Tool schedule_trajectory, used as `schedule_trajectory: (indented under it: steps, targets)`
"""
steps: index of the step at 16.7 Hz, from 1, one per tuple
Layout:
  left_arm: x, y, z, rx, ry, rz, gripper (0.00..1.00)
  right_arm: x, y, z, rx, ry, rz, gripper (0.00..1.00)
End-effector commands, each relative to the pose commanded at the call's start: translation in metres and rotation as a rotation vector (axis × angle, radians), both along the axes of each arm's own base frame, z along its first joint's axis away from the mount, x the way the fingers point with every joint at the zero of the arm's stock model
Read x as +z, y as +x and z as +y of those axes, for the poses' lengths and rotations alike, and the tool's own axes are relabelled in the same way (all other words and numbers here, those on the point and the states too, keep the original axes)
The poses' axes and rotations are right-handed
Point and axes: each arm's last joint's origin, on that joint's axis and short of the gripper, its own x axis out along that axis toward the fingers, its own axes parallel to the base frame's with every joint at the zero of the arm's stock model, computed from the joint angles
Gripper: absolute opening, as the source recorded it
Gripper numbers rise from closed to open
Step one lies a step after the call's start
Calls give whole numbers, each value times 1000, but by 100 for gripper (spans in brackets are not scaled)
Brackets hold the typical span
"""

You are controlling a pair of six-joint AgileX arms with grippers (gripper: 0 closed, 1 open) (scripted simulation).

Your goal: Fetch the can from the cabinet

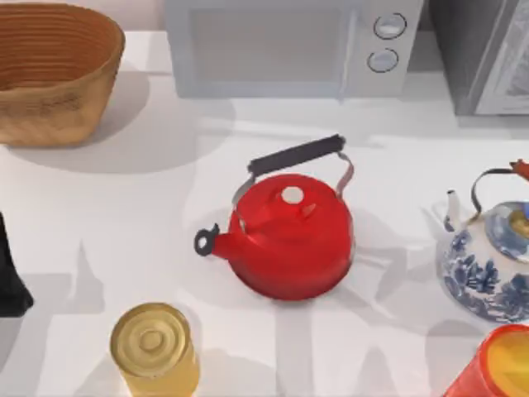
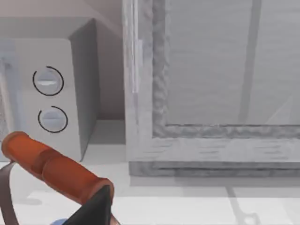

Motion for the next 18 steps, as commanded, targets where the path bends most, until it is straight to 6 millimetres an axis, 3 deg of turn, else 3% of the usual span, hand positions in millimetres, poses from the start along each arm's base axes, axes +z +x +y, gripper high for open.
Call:
schedule_trajectory:
  steps: [4,7,12,18]
  targets:
    - [0,0,0,0,0,0,100,8,0,0,-2,0,3,100]
    - [0,0,0,0,0,0,100,40,1,1,-6,0,14,100]
    - [0,0,0,0,0,0,100,134,17,6,-6,-3,28,100]
    - [0,0,0,0,0,0,100,257,70,21,0,-5,25,100]
